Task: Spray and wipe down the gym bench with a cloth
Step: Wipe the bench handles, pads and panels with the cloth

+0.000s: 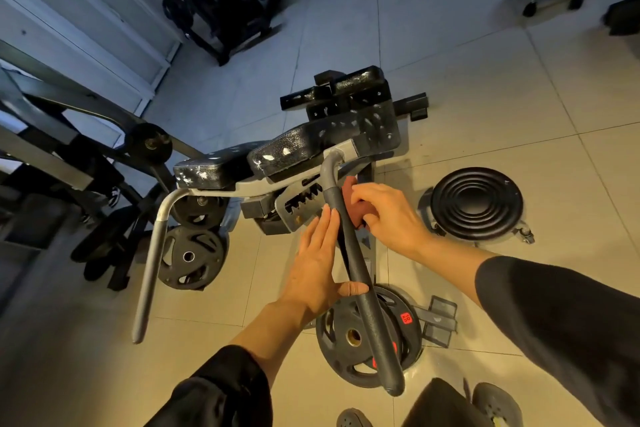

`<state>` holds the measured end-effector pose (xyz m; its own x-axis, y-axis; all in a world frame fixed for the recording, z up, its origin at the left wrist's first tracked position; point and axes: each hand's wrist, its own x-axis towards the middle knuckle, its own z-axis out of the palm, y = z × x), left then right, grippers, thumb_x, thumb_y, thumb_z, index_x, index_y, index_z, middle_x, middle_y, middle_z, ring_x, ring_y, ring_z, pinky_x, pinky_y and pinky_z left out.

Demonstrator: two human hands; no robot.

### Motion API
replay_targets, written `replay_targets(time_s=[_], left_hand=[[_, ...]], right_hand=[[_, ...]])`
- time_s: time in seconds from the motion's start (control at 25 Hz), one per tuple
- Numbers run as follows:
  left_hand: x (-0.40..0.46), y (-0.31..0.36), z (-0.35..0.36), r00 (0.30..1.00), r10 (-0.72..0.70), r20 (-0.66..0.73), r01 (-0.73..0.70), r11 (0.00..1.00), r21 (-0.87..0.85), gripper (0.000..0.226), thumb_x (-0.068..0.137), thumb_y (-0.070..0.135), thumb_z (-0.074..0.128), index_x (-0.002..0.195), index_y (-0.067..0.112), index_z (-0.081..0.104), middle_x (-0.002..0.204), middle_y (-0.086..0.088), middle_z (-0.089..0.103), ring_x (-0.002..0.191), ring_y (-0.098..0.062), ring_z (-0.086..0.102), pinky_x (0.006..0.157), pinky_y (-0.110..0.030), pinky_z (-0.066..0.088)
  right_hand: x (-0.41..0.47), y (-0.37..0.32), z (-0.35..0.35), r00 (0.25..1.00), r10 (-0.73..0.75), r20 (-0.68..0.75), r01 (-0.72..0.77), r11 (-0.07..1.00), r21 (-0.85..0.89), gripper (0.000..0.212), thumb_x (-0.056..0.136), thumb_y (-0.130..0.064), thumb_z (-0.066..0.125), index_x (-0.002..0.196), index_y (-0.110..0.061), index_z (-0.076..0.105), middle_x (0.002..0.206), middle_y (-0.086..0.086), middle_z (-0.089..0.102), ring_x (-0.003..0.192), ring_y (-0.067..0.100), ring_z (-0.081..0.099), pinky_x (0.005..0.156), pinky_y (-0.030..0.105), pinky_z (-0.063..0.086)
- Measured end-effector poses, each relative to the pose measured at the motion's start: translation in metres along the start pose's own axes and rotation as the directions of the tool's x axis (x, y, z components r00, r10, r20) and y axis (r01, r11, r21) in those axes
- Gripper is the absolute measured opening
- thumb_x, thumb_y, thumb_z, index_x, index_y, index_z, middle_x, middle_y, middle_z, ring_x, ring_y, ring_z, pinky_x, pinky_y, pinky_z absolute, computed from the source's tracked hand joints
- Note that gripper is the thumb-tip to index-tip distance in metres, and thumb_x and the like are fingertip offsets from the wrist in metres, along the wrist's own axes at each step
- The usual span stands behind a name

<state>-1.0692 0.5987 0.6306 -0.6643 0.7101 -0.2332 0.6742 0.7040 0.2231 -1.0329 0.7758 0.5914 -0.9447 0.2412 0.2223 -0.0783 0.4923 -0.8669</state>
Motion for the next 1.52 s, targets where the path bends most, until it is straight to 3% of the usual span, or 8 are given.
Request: replay_targets(time_s=[0.16, 0.36, 0.56, 0.92, 1.08, 1.24, 1.4, 1.52], left_hand=[[-0.001, -0.005, 0.002, 1.000, 0.026, -0.014, -0.027, 0.998, -0.060, 0.129, 0.058, 0.085, 0.055, 0.154, 0.022, -0.005, 0.161, 0.005, -0.011, 0.145, -0.009, -0.007, 0.119, -0.029, 0.006], [-0.002, -0.007, 0.005, 0.999, 0.043, -0.019, -0.043, 0.998, -0.049, 0.127, 0.060, 0.090, 0.047, 0.154, 0.022, -0.005, 0.162, 0.005, -0.011, 0.147, -0.013, -0.004, 0.119, -0.032, 0.008], [-0.003, -0.011, 0.006, 0.998, 0.056, -0.015, -0.057, 0.997, -0.045, 0.126, 0.062, 0.089, 0.047, 0.154, 0.022, -0.006, 0.161, 0.006, -0.014, 0.149, -0.016, -0.003, 0.121, -0.040, 0.012], [-0.002, -0.015, 0.009, 0.994, 0.104, -0.033, -0.106, 0.991, -0.076, 0.122, 0.066, 0.087, 0.048, 0.153, 0.023, -0.009, 0.155, 0.018, -0.022, 0.145, -0.004, -0.010, 0.119, -0.030, 0.005], [-0.001, -0.015, 0.010, 0.995, 0.093, -0.035, -0.095, 0.994, -0.049, 0.125, 0.064, 0.090, 0.046, 0.153, 0.021, -0.007, 0.158, 0.009, -0.017, 0.146, -0.007, -0.008, 0.119, -0.031, 0.007], [-0.003, -0.010, 0.009, 0.997, 0.065, -0.039, -0.066, 0.997, -0.026, 0.125, 0.062, 0.092, 0.041, 0.154, 0.020, -0.004, 0.158, 0.006, -0.014, 0.148, -0.017, -0.002, 0.120, -0.036, 0.009], [-0.007, -0.006, 0.008, 0.997, 0.051, -0.066, -0.051, 0.999, -0.005, 0.122, 0.062, 0.091, 0.040, 0.153, 0.022, -0.002, 0.158, 0.005, -0.010, 0.149, -0.021, 0.000, 0.120, -0.039, 0.010], [-0.013, 0.000, 0.010, 0.996, 0.035, -0.088, -0.032, 0.999, 0.036, 0.113, 0.070, 0.079, 0.049, 0.154, 0.018, 0.005, 0.160, 0.001, -0.003, 0.148, -0.024, 0.004, 0.120, -0.040, 0.012]], right_hand=[[-0.009, 0.011, -0.003, 0.998, -0.048, 0.040, 0.045, 0.997, 0.062, 0.031, 0.068, 0.017, 0.057, 0.089, -0.005, 0.062, 0.107, 0.010, 0.061, 0.100, 0.024, 0.057, 0.080, 0.014, 0.040], [-0.003, 0.010, 0.002, 1.000, 0.030, -0.002, -0.029, 0.977, 0.212, 0.028, 0.069, 0.020, 0.053, 0.086, -0.002, 0.060, 0.109, 0.017, 0.063, 0.102, 0.029, 0.059, 0.079, 0.026, 0.048], [-0.030, 0.016, 0.007, 0.992, -0.103, 0.068, 0.087, 0.974, 0.211, 0.030, 0.063, 0.023, 0.054, 0.078, -0.003, 0.057, 0.102, 0.008, 0.053, 0.087, 0.013, 0.051, 0.064, 0.007, 0.040], [-0.050, 0.024, 0.015, 0.989, -0.147, 0.001, 0.142, 0.961, 0.238, 0.033, 0.059, 0.019, 0.045, 0.067, -0.013, 0.049, 0.088, 0.005, 0.055, 0.088, 0.006, 0.047, 0.072, 0.017, 0.037], [-0.028, 0.021, 0.007, 0.986, -0.085, -0.143, 0.115, 0.969, 0.220, 0.033, 0.056, 0.021, 0.044, 0.069, -0.009, 0.049, 0.087, 0.013, 0.057, 0.087, 0.024, 0.050, 0.073, 0.031, 0.038], [-0.025, 0.011, 0.005, 0.988, -0.123, -0.095, 0.145, 0.947, 0.287, 0.025, 0.061, 0.017, 0.045, 0.065, -0.008, 0.050, 0.082, 0.014, 0.058, 0.083, 0.020, 0.052, 0.070, 0.028, 0.042], [-0.055, 0.022, -0.002, 0.990, -0.083, 0.116, 0.045, 0.955, 0.292, 0.047, 0.062, 0.022, 0.047, 0.062, -0.025, 0.048, 0.079, 0.008, 0.058, 0.077, 0.017, 0.056, 0.066, 0.035, 0.048], [-0.038, 0.017, -0.004, 0.999, 0.030, -0.043, -0.016, 0.952, 0.306, 0.043, 0.064, 0.025, 0.044, 0.068, -0.017, 0.050, 0.087, 0.012, 0.057, 0.078, 0.013, 0.054, 0.059, 0.022, 0.047]])
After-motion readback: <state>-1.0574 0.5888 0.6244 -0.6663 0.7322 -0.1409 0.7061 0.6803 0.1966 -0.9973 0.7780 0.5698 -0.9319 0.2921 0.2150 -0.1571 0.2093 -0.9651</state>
